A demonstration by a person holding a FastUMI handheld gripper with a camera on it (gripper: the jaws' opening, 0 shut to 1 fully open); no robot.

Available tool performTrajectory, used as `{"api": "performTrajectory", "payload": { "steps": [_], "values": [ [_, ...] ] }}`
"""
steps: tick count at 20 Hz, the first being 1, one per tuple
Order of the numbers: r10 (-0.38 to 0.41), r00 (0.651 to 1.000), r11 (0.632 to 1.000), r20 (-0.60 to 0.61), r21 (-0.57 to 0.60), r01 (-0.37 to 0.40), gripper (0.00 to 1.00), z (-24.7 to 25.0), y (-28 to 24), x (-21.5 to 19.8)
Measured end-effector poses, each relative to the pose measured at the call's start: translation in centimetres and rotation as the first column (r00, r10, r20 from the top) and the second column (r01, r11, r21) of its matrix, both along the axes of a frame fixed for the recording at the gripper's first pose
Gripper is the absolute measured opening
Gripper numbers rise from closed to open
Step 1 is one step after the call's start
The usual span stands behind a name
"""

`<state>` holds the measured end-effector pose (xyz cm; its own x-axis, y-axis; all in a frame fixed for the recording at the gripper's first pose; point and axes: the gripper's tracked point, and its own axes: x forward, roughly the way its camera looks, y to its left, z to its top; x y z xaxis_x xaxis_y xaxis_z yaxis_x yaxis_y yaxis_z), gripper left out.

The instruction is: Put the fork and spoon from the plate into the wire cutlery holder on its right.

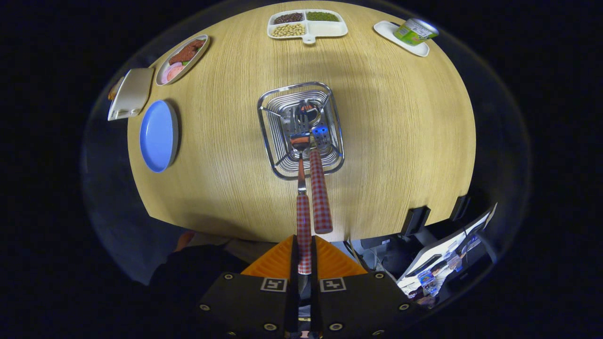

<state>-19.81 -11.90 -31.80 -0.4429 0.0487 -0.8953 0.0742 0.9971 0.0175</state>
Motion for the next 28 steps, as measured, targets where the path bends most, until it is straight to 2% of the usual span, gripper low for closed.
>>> {"api": "performTrajectory", "payload": {
  "steps": [8, 15, 20, 25, 28],
  "values": [
    [-0.090, 0.996, 0.996, 0.004, 0.021, 0.090, 0.13, 0.2, 1.0, 1.8],
    [-0.110, 0.991, 0.994, 0.079, 0.031, 0.108, 0.13, 1.1, 1.1, 4.5],
    [-0.171, 0.977, 0.985, 0.127, 0.050, 0.166, 0.13, 0.5, 1.4, 6.4],
    [-0.144, 0.971, 0.989, 0.191, 0.052, 0.136, 0.15, 0.7, 1.2, 7.3],
    [-0.129, 0.966, 0.991, 0.225, 0.049, 0.121, 0.19, 0.6, 0.8, 7.5]
  ]
}}
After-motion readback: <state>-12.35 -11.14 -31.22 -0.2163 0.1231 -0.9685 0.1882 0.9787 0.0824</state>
